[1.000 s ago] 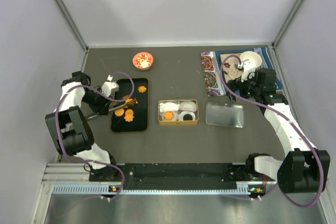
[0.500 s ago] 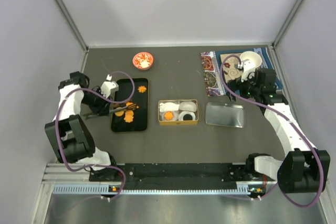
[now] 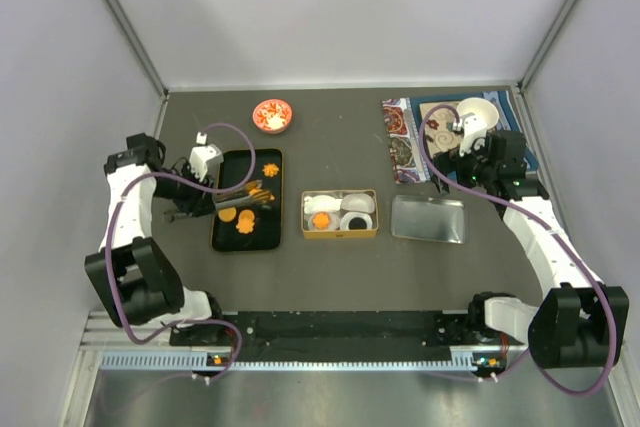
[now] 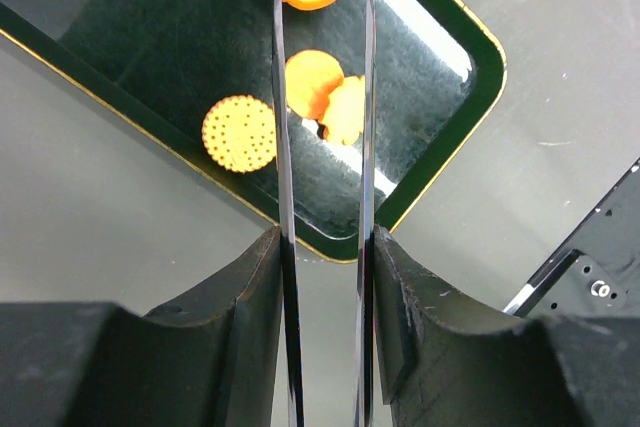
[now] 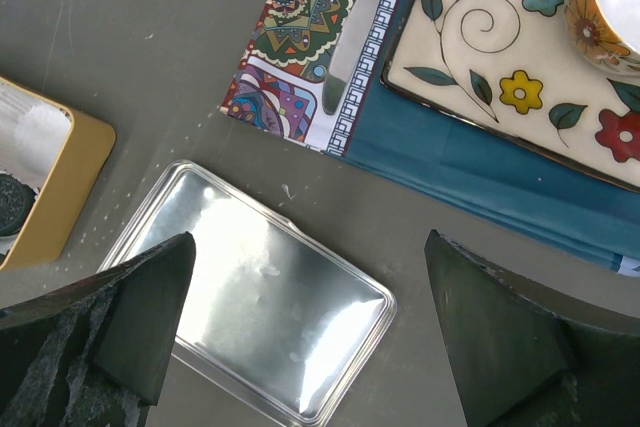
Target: Pack the cookies
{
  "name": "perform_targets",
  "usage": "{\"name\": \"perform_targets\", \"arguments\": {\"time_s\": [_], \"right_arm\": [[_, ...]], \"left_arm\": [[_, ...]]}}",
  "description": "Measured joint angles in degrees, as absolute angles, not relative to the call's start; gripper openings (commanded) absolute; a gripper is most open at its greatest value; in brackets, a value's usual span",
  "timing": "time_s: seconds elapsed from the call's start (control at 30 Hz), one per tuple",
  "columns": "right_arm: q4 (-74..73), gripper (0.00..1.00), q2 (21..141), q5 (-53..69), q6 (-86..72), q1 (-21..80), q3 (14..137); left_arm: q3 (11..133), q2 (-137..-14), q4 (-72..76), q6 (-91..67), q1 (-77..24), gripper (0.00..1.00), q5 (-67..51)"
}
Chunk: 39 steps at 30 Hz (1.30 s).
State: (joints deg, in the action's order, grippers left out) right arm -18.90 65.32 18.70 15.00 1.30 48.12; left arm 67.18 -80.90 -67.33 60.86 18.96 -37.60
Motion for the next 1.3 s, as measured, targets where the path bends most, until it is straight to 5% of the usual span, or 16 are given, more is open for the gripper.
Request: {"name": "perform_targets", "arguments": {"time_s": [0.43, 1.3], "right_arm": [[-18.9, 0.99, 65.65, 18.7, 15.0, 1.3, 48.12], [-18.92, 0.99, 65.87, 18.68, 15.38, 1.3, 48.14]], "left_arm": [[70.35, -73.17, -68.64, 56.23, 15.77, 0.0, -45.87], [70.15, -76.44, -50.81, 35.09, -12.43, 0.0, -43.42]]}}
